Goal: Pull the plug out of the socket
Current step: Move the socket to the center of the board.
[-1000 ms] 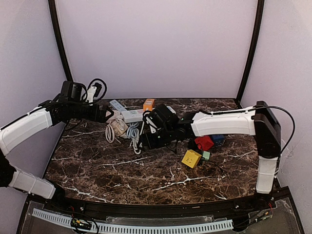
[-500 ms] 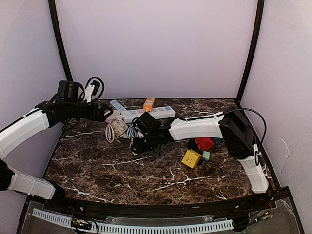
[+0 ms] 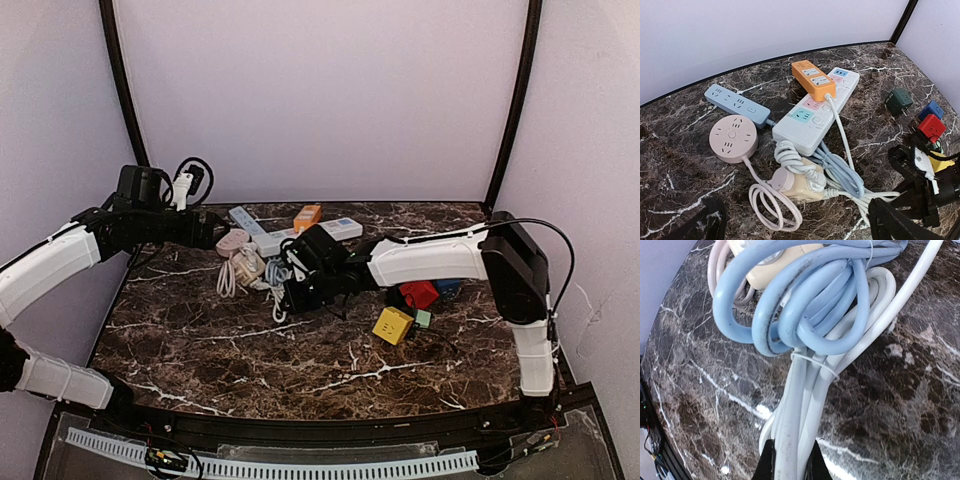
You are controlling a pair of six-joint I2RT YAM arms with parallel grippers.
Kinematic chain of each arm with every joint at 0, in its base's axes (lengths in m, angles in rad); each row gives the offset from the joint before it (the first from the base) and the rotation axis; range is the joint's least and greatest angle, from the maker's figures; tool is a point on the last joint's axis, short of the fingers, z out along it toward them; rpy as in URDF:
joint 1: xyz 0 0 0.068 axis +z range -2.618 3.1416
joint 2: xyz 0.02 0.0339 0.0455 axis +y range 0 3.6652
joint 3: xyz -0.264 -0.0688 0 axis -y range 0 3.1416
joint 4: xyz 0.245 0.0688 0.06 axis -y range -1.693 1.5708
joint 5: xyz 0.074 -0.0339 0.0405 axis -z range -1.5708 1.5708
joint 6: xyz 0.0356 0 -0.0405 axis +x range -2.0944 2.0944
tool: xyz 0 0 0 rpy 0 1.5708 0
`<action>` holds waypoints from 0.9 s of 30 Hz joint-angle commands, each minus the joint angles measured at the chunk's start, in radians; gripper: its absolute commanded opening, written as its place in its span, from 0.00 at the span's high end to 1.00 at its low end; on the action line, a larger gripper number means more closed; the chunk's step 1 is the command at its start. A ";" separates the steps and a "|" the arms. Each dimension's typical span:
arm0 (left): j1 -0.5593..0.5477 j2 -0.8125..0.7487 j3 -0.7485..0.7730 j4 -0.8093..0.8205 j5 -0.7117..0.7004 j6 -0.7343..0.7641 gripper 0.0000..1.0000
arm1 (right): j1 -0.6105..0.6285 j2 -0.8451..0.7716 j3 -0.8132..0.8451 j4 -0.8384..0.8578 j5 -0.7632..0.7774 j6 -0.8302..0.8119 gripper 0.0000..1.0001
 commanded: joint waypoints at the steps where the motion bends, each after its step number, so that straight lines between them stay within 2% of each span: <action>1: 0.001 -0.003 -0.023 -0.004 -0.002 0.016 0.01 | 0.044 -0.159 -0.116 0.102 -0.114 -0.019 1.00; 8: 0.001 0.021 -0.039 0.013 0.043 0.001 0.01 | 0.114 -0.329 -0.364 0.104 -0.133 -0.023 1.00; 13: 0.001 0.044 -0.042 0.017 0.057 0.000 0.01 | 0.167 -0.464 -0.521 0.097 -0.119 0.035 1.00; 23: -0.013 0.065 -0.053 0.035 0.126 0.021 0.01 | 0.236 -0.645 -0.703 0.095 -0.021 0.135 1.00; 24: -0.019 0.066 -0.054 0.039 0.134 0.018 0.01 | 0.237 -0.663 -0.708 0.094 -0.003 0.138 0.93; 26: -0.032 0.065 -0.059 0.045 0.148 0.002 0.01 | 0.240 -0.697 -0.712 0.087 0.026 0.138 0.66; 27: -0.037 0.065 -0.069 0.048 0.153 -0.022 0.01 | 0.239 -0.716 -0.711 0.081 0.042 0.133 0.48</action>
